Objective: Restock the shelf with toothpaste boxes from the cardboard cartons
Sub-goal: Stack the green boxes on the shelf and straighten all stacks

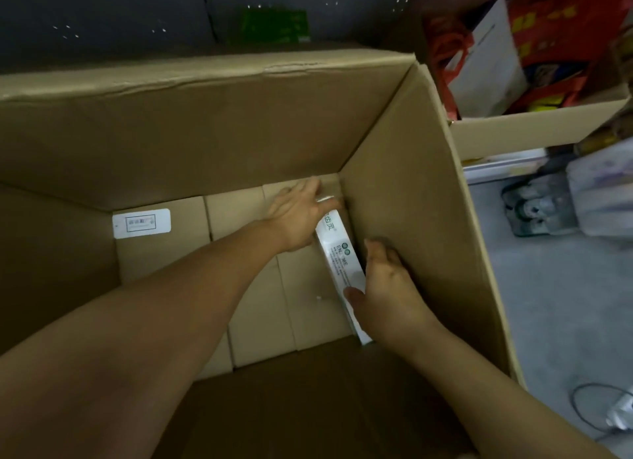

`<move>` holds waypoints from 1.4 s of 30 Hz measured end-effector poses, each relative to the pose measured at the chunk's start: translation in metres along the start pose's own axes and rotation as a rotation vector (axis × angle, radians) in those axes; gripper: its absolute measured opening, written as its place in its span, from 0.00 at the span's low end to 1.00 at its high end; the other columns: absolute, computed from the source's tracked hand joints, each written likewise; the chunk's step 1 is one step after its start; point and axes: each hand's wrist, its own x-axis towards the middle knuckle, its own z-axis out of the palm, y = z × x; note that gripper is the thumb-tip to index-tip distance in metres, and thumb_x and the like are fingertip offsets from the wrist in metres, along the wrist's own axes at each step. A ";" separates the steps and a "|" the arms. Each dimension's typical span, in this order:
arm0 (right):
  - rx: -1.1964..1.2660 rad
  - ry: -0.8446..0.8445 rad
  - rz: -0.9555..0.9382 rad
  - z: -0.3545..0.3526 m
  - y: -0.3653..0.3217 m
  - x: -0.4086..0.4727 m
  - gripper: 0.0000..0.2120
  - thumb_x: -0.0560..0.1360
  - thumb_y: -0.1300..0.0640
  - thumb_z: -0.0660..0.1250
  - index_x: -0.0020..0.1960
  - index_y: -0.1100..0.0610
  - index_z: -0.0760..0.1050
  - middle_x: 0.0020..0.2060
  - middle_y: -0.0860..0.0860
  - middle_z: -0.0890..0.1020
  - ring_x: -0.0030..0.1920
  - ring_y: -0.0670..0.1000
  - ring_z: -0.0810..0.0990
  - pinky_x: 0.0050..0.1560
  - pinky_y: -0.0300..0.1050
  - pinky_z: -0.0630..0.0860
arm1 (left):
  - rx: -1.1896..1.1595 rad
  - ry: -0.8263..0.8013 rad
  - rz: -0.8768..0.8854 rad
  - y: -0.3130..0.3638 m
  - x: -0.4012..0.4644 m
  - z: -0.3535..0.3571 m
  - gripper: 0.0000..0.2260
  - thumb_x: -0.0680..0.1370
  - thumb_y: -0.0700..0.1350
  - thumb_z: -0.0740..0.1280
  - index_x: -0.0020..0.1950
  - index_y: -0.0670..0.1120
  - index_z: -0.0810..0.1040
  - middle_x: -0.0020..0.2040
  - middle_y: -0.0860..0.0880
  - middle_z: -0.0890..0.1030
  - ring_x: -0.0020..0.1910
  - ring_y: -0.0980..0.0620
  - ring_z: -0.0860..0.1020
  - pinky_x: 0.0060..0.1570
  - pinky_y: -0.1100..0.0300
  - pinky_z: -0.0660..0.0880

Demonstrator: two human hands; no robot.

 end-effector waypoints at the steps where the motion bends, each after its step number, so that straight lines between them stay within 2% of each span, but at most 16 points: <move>1: 0.003 0.003 -0.009 0.000 0.001 0.000 0.31 0.75 0.58 0.66 0.73 0.57 0.54 0.69 0.54 0.63 0.68 0.55 0.67 0.65 0.47 0.68 | 0.029 0.035 0.028 0.002 0.004 0.000 0.27 0.72 0.47 0.71 0.69 0.55 0.66 0.64 0.47 0.65 0.60 0.48 0.67 0.51 0.56 0.65; 2: 0.006 0.002 -0.016 0.000 0.001 0.000 0.31 0.76 0.58 0.66 0.73 0.57 0.55 0.69 0.54 0.63 0.67 0.55 0.67 0.64 0.48 0.68 | 0.043 0.047 0.064 0.003 0.007 -0.001 0.24 0.72 0.47 0.71 0.66 0.53 0.68 0.64 0.49 0.67 0.60 0.48 0.67 0.51 0.56 0.65; 5: 0.000 -0.019 -0.018 -0.004 0.001 -0.003 0.29 0.76 0.58 0.66 0.72 0.57 0.55 0.68 0.55 0.64 0.66 0.56 0.69 0.61 0.48 0.71 | 0.042 -0.048 0.112 -0.004 0.004 -0.010 0.19 0.72 0.45 0.71 0.59 0.49 0.69 0.56 0.51 0.75 0.54 0.49 0.74 0.43 0.57 0.65; 8: -0.035 -0.048 -0.016 -0.007 -0.001 -0.004 0.28 0.76 0.57 0.66 0.71 0.58 0.56 0.68 0.55 0.64 0.66 0.56 0.69 0.62 0.46 0.70 | 0.032 -0.146 0.093 -0.024 -0.015 -0.014 0.17 0.72 0.43 0.70 0.57 0.51 0.69 0.52 0.52 0.74 0.51 0.49 0.74 0.39 0.57 0.66; 13: -0.124 -0.121 -0.012 -0.002 -0.006 0.010 0.27 0.75 0.58 0.67 0.70 0.59 0.59 0.67 0.58 0.65 0.65 0.58 0.70 0.63 0.49 0.70 | -0.251 -0.377 -0.126 -0.061 -0.046 -0.016 0.14 0.70 0.47 0.75 0.51 0.53 0.73 0.50 0.52 0.77 0.50 0.51 0.74 0.44 0.57 0.71; 15: -0.190 -0.159 -0.034 0.003 -0.006 0.020 0.27 0.74 0.57 0.68 0.68 0.59 0.60 0.66 0.59 0.65 0.64 0.59 0.70 0.62 0.49 0.69 | -0.375 -0.408 -0.179 -0.073 -0.058 -0.014 0.12 0.70 0.47 0.74 0.49 0.54 0.75 0.52 0.52 0.78 0.51 0.51 0.75 0.48 0.57 0.72; 17: -0.234 -0.214 -0.054 0.009 -0.007 0.029 0.30 0.72 0.56 0.70 0.68 0.58 0.60 0.65 0.58 0.65 0.65 0.58 0.68 0.64 0.49 0.70 | -0.454 -0.390 -0.216 -0.080 -0.068 -0.010 0.11 0.71 0.48 0.73 0.52 0.53 0.77 0.53 0.52 0.78 0.52 0.52 0.75 0.51 0.57 0.73; 22: -0.277 -0.324 -0.122 0.025 -0.006 0.053 0.38 0.70 0.51 0.73 0.73 0.54 0.57 0.69 0.55 0.66 0.67 0.56 0.68 0.64 0.48 0.69 | -0.583 -0.379 -0.289 -0.086 -0.084 -0.001 0.15 0.74 0.49 0.71 0.60 0.49 0.77 0.56 0.51 0.79 0.54 0.53 0.75 0.50 0.63 0.69; 25: -0.244 -0.370 -0.142 0.034 -0.005 0.069 0.34 0.71 0.45 0.70 0.72 0.53 0.61 0.67 0.53 0.70 0.63 0.53 0.72 0.60 0.46 0.71 | -0.643 -0.362 -0.348 -0.088 -0.091 -0.004 0.14 0.76 0.50 0.68 0.60 0.49 0.77 0.54 0.50 0.79 0.53 0.51 0.76 0.46 0.60 0.73; 29: -0.109 -0.381 -0.133 0.041 -0.013 0.080 0.25 0.78 0.42 0.59 0.70 0.53 0.65 0.63 0.52 0.75 0.51 0.50 0.77 0.50 0.44 0.73 | -0.766 -0.411 -0.415 -0.097 -0.102 -0.015 0.12 0.77 0.51 0.67 0.59 0.51 0.77 0.51 0.49 0.81 0.50 0.51 0.78 0.46 0.58 0.77; 32: -0.132 -0.327 -0.205 0.039 -0.021 0.079 0.22 0.79 0.41 0.55 0.66 0.53 0.69 0.61 0.52 0.77 0.56 0.51 0.76 0.52 0.44 0.71 | -0.833 -0.414 -0.460 -0.103 -0.114 -0.023 0.12 0.77 0.52 0.66 0.59 0.53 0.77 0.51 0.49 0.82 0.52 0.50 0.79 0.52 0.53 0.76; 34: -0.207 -0.235 -0.276 0.031 -0.026 0.070 0.21 0.78 0.39 0.54 0.61 0.52 0.71 0.56 0.52 0.79 0.53 0.52 0.77 0.50 0.47 0.74 | -0.879 -0.357 -0.487 -0.102 -0.124 -0.030 0.11 0.76 0.52 0.67 0.58 0.55 0.76 0.52 0.49 0.82 0.53 0.49 0.78 0.54 0.50 0.75; 37: -0.348 -0.094 -0.360 0.011 -0.037 0.049 0.22 0.78 0.36 0.51 0.58 0.50 0.72 0.50 0.49 0.80 0.47 0.50 0.76 0.43 0.46 0.73 | -0.947 -0.256 -0.520 -0.092 -0.137 -0.049 0.09 0.75 0.51 0.68 0.55 0.57 0.76 0.53 0.47 0.81 0.48 0.50 0.77 0.44 0.55 0.73; 39: -0.410 -0.038 -0.387 -0.005 -0.046 0.031 0.22 0.78 0.36 0.49 0.59 0.48 0.73 0.50 0.48 0.81 0.47 0.50 0.77 0.43 0.45 0.71 | -0.937 -0.240 -0.507 -0.084 -0.149 -0.069 0.14 0.74 0.49 0.71 0.58 0.57 0.75 0.56 0.48 0.79 0.51 0.50 0.77 0.48 0.53 0.75; 41: -0.429 -0.007 -0.415 -0.023 -0.053 0.012 0.23 0.78 0.36 0.49 0.59 0.48 0.73 0.50 0.48 0.81 0.48 0.50 0.78 0.44 0.46 0.72 | -0.925 -0.230 -0.497 -0.075 -0.164 -0.093 0.25 0.70 0.47 0.74 0.64 0.58 0.71 0.60 0.50 0.76 0.56 0.49 0.76 0.57 0.51 0.76; 42: -0.431 0.009 -0.427 -0.033 -0.057 0.002 0.23 0.78 0.36 0.48 0.59 0.48 0.73 0.50 0.48 0.81 0.48 0.50 0.78 0.44 0.45 0.71 | -0.924 -0.228 -0.493 -0.069 -0.173 -0.106 0.30 0.69 0.45 0.75 0.67 0.59 0.68 0.60 0.50 0.75 0.57 0.50 0.76 0.58 0.51 0.76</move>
